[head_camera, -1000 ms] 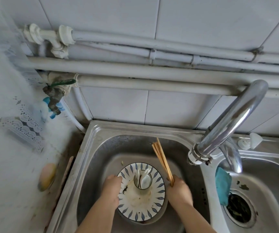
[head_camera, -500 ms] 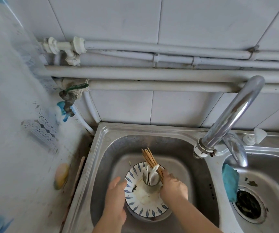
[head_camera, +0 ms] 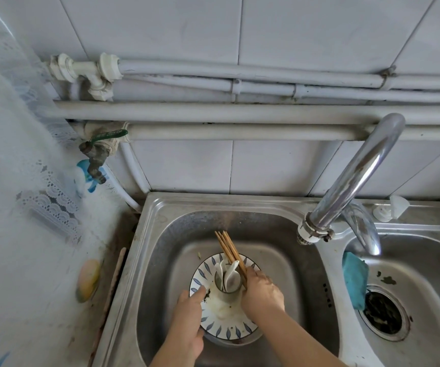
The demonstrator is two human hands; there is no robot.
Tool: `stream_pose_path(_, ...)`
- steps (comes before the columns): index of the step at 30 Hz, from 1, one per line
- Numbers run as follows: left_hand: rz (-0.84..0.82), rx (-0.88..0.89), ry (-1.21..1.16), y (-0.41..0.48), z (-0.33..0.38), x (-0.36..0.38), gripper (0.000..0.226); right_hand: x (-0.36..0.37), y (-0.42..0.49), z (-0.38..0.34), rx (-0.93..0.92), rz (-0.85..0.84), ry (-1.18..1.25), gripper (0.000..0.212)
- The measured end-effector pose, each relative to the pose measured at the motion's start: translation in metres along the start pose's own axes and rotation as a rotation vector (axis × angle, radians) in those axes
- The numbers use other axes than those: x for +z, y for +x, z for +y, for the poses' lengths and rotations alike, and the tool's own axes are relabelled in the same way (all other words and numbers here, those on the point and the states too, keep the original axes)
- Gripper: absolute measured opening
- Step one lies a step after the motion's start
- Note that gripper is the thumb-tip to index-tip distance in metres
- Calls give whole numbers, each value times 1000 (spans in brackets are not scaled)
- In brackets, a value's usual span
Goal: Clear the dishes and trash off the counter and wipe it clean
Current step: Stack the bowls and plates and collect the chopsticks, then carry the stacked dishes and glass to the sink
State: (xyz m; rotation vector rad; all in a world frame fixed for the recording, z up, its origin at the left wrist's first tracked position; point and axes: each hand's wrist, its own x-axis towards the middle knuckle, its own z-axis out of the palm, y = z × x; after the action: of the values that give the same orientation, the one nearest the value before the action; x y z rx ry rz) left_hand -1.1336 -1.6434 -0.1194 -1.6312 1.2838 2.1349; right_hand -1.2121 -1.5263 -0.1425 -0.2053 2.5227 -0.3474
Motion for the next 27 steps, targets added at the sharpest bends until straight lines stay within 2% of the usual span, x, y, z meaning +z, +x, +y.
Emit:
stream_pose_path(11,6,2,65,-2,2,2,28,-11,-8,1,28,1,53,48)
stream_pose_path(16,-15,51,81,-6,8,2,28,-19,-14,-1,60,16,84,39)
stream_pose_path(20,-46,71,77,-12,12,-1,18,-27,-20,0,67,51,151,27)
stream_pose_path(23,-31,104,105,-12,13,-5,23,-39,-31,8,76,49,320,34)
stream_pose_path(25,-41,92,97,-18,15,-5,21,-52,-41,14,125,17,539,46)
stream_pose_path(27,-44,58,84,-28,19,4,23,-69,-55,22,146,16,791,45)
